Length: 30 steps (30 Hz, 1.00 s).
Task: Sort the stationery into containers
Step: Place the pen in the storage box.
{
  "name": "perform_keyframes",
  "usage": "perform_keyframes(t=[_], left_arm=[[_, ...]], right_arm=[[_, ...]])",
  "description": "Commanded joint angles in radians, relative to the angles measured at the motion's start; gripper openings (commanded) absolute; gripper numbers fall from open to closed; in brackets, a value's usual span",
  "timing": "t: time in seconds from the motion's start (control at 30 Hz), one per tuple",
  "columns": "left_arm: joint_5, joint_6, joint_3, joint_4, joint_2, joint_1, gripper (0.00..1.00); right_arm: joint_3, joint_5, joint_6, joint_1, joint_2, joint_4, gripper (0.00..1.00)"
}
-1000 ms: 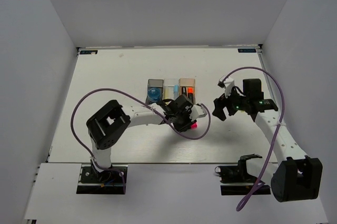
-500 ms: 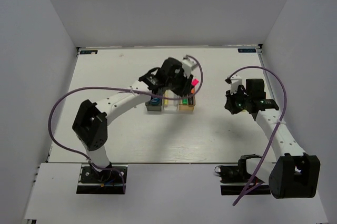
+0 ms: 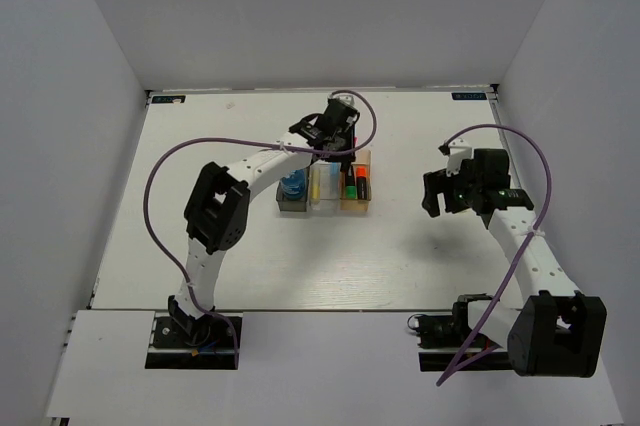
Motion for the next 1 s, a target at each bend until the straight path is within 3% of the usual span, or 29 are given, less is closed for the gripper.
perform_keyframes(t=[0.0,0.03,0.07,0.17,0.27,0.53,0.73,0.77,0.8,0.9,0.93,0.97], left_arm=[[-0.039,-0.073,-0.052,0.010,-0.068,-0.010,0.00],[-0.034,-0.074,-0.061,0.013,-0.069,-0.010,0.00],[-0.033,-0.075,-0.066,0.015,-0.068,-0.013,0.00],[-0.011,-0.077,-0.080,0.022,-0.052,-0.016,0.00],[0.006,-0.083,-0.072,0.022,-0.034,-0.020,0.00],[0.016,-0.101,-0.055,0.019,-0.008,-0.036,0.00],[0.016,-0.104,-0.066,0.015,-0.005,-0.053,0.08],[0.010,-0.103,-0.065,0.018,-0.005,-0.053,0.13],[0.009,-0.101,-0.065,0.016,0.000,-0.054,0.34],[0.003,-0.107,-0.043,-0.008,0.004,-0.057,0.51],[0.001,-0.106,-0.039,-0.011,0.003,-0.056,0.62],[0.003,-0.104,-0.031,-0.013,0.001,-0.057,0.65]], right_arm=[[-0.001,0.043,0.039,-0.020,-0.012,0.060,0.86],[-0.006,0.042,0.044,-0.023,-0.012,0.065,0.78],[-0.011,0.040,0.048,-0.024,-0.017,0.077,0.51],[-0.011,0.048,0.062,-0.026,-0.017,0.082,0.00],[-0.012,0.054,0.071,-0.058,-0.009,0.083,0.00],[-0.003,0.037,0.084,-0.086,0.017,0.073,0.27],[-0.003,0.022,0.087,-0.104,0.022,0.071,0.34],[-0.003,0.020,0.088,-0.105,0.020,0.069,0.34],[-0.001,0.017,0.088,-0.108,0.023,0.071,0.37],[0.002,0.005,0.084,-0.113,0.023,0.063,0.47],[-0.001,-0.003,0.081,-0.121,0.025,0.063,0.51],[0.002,-0.001,0.079,-0.121,0.026,0.059,0.59]])
